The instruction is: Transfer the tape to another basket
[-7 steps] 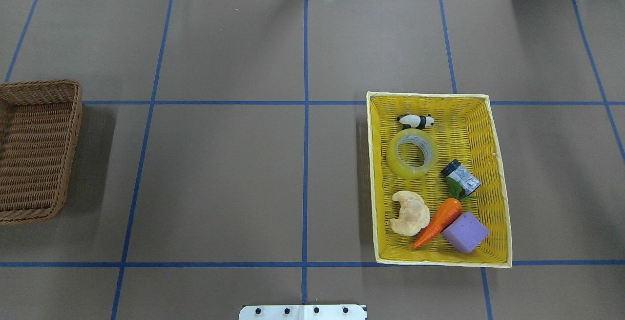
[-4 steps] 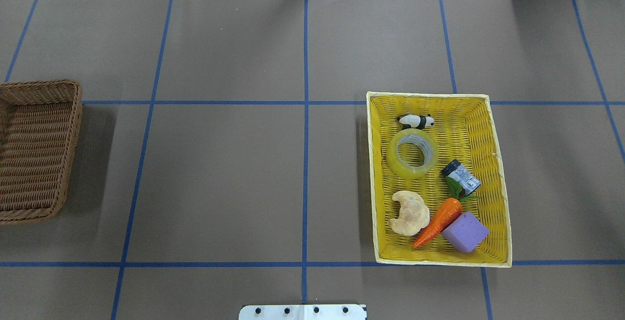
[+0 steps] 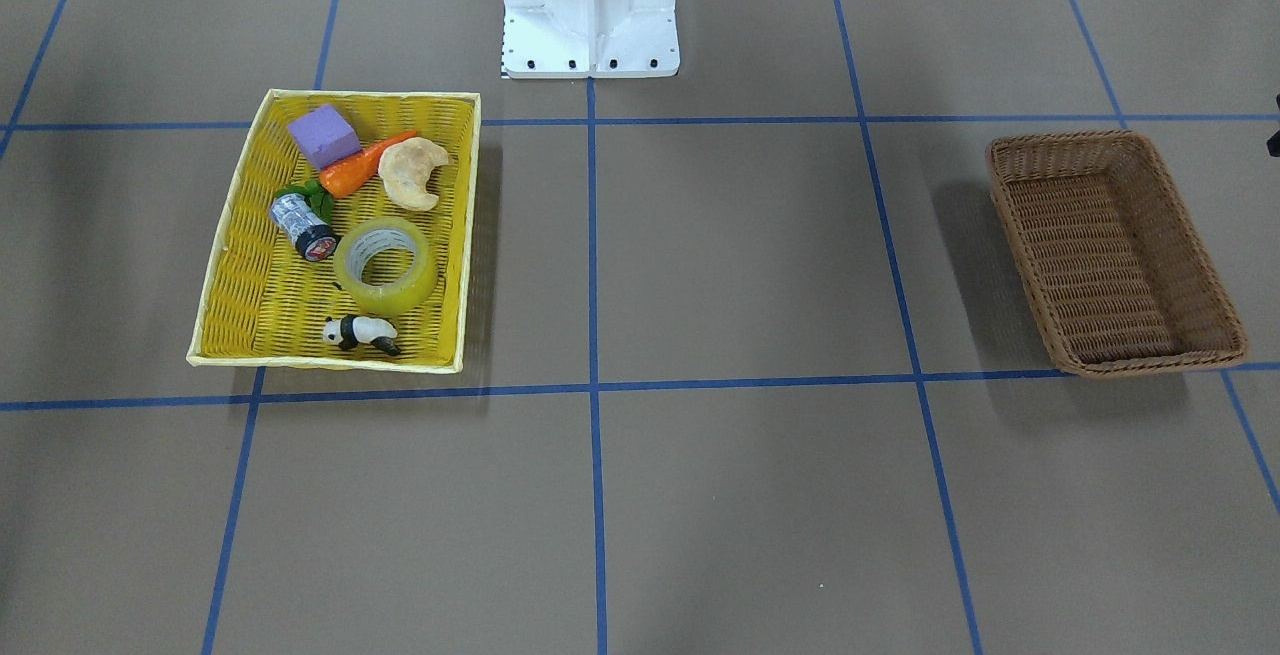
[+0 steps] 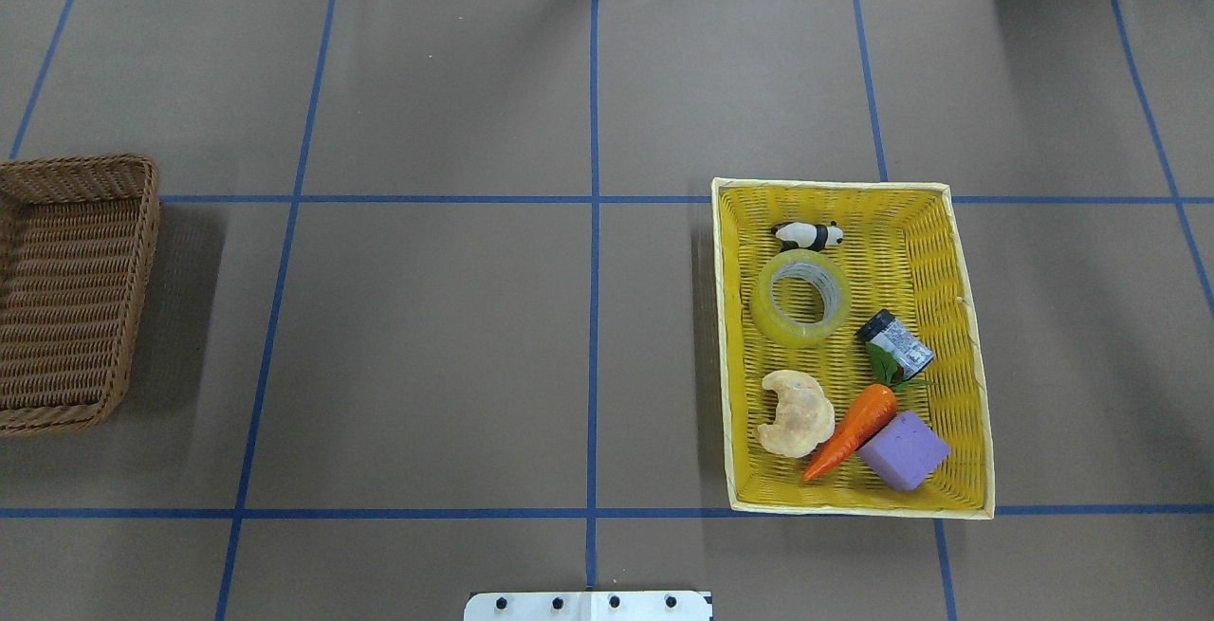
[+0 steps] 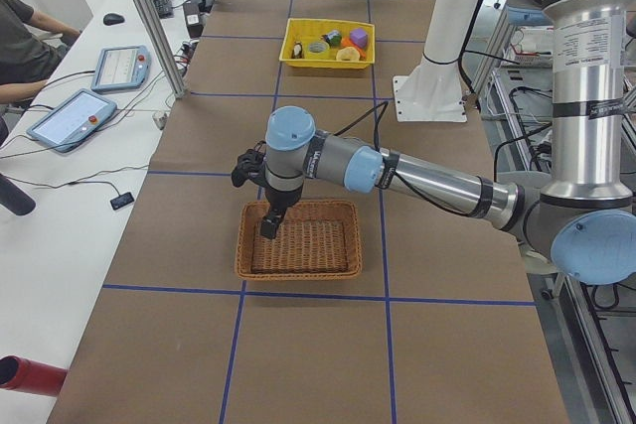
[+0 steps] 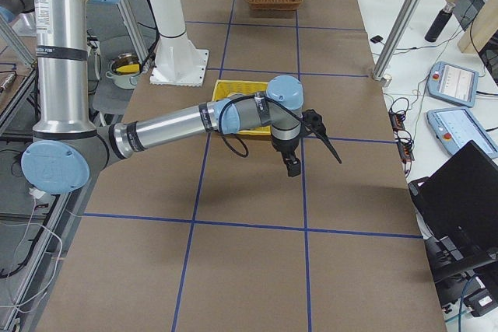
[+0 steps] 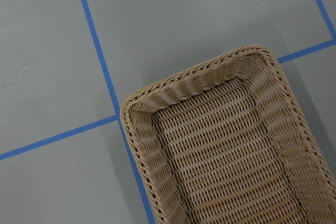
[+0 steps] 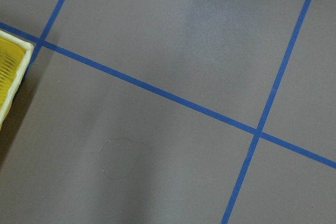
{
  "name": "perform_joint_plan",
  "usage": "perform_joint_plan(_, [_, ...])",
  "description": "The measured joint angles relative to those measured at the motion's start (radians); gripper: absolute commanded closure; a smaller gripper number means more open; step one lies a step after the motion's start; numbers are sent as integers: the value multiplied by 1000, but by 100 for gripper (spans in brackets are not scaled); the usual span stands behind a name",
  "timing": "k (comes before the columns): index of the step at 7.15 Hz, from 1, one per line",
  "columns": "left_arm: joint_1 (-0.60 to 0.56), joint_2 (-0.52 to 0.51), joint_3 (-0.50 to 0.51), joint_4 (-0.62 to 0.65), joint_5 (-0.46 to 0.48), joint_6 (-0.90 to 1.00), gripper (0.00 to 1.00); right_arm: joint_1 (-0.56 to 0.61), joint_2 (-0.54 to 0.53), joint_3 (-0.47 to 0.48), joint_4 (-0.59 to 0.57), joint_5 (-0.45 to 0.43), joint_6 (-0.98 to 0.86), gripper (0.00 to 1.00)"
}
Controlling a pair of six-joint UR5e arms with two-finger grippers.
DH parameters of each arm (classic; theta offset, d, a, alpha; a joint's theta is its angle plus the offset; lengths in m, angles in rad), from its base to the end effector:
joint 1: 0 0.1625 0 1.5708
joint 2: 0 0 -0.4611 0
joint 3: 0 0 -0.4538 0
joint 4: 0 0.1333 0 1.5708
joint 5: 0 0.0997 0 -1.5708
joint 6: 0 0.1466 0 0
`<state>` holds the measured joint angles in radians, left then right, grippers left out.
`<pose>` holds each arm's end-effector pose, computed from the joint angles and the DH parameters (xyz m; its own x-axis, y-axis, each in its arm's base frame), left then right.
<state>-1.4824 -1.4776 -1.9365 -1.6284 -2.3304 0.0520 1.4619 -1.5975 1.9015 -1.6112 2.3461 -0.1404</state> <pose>0.0139 -0.5237 0.5677 0.6973 0.3350 -0.6337 -0.1199 0.9262 0.3576 -0.0286 -0.5443 0.5627 0.6687 -0.3907 0.6326 0.2005 0.9141 0.3526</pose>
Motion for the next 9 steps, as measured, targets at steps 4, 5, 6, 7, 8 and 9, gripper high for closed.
perform_joint_plan(4, [1,-2,19,-11,1,0,2,-103,41,1,7,72,87,0])
perform_joint_plan(5, [2,-2,24,-12,1,0,2,-150,52,9,37,79,128,0])
perform_joint_plan(6, [8,-5,28,-13,1,-1,2,-208,61,14,92,84,193,0])
perform_joint_plan(7, [18,-9,31,-13,1,-2,2,-286,90,14,153,72,324,0])
perform_joint_plan(8, [23,-13,31,-13,0,-3,2,-369,136,13,204,37,475,0])
perform_joint_plan(9, [26,-14,28,-13,-1,-3,2,-451,177,9,237,-3,583,0])
